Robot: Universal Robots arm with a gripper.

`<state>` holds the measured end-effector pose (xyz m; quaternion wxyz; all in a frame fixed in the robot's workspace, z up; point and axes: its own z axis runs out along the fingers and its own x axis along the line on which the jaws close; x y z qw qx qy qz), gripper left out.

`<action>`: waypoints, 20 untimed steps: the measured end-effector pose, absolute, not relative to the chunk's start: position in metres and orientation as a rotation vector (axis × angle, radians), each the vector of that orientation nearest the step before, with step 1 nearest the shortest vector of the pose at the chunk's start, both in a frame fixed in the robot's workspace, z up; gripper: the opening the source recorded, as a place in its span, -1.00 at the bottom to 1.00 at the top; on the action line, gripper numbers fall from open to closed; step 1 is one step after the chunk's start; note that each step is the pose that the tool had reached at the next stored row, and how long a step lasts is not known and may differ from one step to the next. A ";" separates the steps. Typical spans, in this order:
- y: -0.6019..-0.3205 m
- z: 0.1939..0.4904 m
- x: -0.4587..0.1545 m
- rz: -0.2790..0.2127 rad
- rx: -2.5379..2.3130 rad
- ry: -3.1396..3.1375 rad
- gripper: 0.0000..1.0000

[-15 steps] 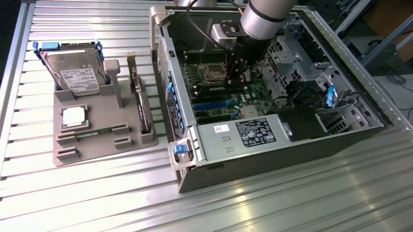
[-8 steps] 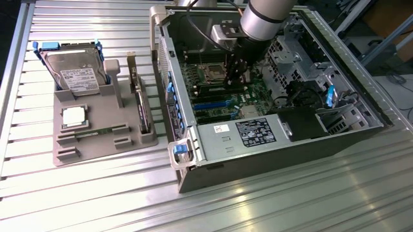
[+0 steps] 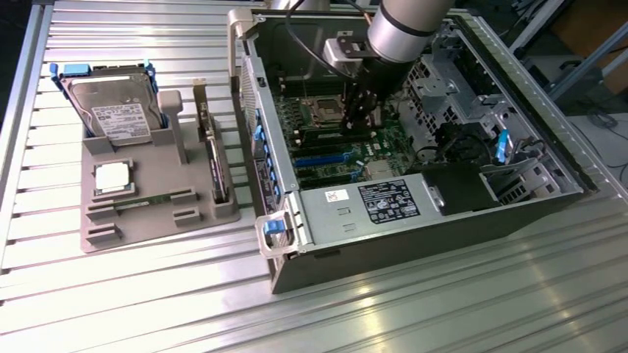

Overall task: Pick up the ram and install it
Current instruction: 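Insert the ram into the slot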

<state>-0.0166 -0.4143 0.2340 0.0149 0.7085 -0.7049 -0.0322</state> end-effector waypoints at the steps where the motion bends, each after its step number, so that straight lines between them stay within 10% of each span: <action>1: -0.414 0.234 -0.017 -0.100 2.205 -2.194 -0.76; 20: -0.412 0.259 0.024 -0.077 2.165 -2.156 -0.80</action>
